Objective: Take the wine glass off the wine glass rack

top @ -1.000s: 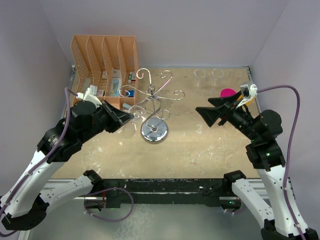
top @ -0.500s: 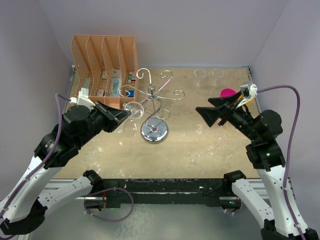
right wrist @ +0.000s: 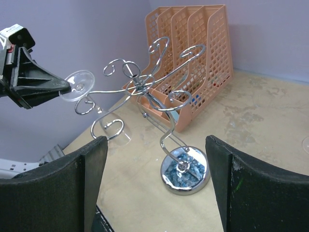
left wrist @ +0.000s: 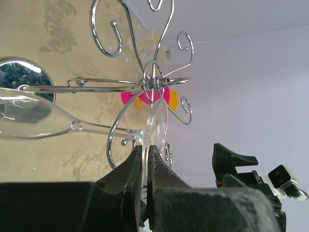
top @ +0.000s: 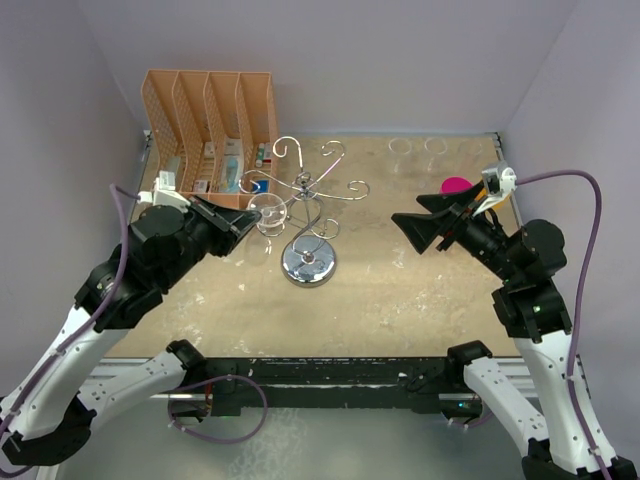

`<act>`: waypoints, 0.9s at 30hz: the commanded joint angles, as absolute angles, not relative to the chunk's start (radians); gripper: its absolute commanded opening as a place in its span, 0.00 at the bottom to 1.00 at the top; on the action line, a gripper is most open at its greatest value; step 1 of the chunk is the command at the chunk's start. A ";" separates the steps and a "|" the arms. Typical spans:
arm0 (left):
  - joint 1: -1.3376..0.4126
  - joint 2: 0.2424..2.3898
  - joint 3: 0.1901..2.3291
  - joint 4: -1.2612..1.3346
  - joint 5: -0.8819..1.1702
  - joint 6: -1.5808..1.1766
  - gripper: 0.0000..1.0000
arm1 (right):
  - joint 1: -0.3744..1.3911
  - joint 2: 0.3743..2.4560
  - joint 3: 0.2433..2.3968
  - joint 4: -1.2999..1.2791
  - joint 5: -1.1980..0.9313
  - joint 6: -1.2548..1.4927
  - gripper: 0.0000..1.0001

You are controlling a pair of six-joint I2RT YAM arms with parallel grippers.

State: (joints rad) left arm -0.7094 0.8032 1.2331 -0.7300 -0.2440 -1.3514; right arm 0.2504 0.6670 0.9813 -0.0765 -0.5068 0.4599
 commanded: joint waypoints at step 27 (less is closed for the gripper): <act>-0.715 0.869 1.350 -0.688 0.047 -1.233 0.00 | 0.250 0.687 1.072 -0.003 -0.543 0.441 1.00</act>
